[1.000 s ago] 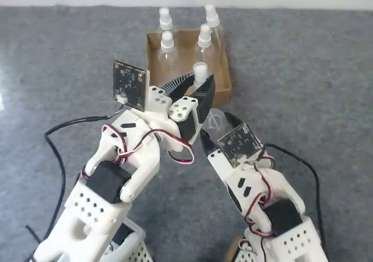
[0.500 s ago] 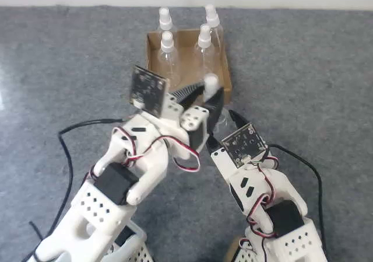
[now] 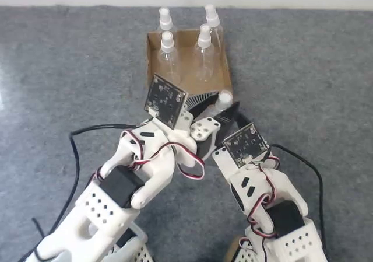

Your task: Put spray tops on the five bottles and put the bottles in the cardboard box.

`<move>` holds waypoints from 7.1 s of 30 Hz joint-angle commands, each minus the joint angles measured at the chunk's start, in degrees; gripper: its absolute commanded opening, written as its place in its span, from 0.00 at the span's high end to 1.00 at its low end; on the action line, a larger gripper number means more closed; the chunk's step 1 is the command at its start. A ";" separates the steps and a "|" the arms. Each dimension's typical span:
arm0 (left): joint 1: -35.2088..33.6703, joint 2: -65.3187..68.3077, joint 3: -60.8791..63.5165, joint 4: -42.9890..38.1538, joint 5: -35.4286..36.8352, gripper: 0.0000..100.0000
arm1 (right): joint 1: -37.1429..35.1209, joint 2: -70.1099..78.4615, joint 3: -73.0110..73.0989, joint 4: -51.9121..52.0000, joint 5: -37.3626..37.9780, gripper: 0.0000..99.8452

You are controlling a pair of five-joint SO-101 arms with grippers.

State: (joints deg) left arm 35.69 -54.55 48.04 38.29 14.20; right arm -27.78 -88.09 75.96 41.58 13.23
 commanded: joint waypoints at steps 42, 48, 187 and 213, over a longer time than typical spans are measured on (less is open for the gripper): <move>-4.48 -0.79 8.48 -14.95 -0.44 0.90 | 0.48 -1.63 -1.76 0.31 0.62 0.93; -4.57 -0.70 8.66 -15.12 -0.53 0.90 | 0.40 -1.63 -4.66 4.97 0.70 0.93; -42.20 -48.70 48.48 -6.95 -14.86 0.84 | 1.71 -14.29 -6.42 7.16 3.25 0.93; -41.93 -48.79 48.48 -5.71 -15.12 0.82 | 1.71 12.09 -29.80 1.45 -0.18 0.93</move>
State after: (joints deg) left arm -6.59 -103.25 97.19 32.57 -0.40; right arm -26.90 -84.40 52.04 46.51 13.76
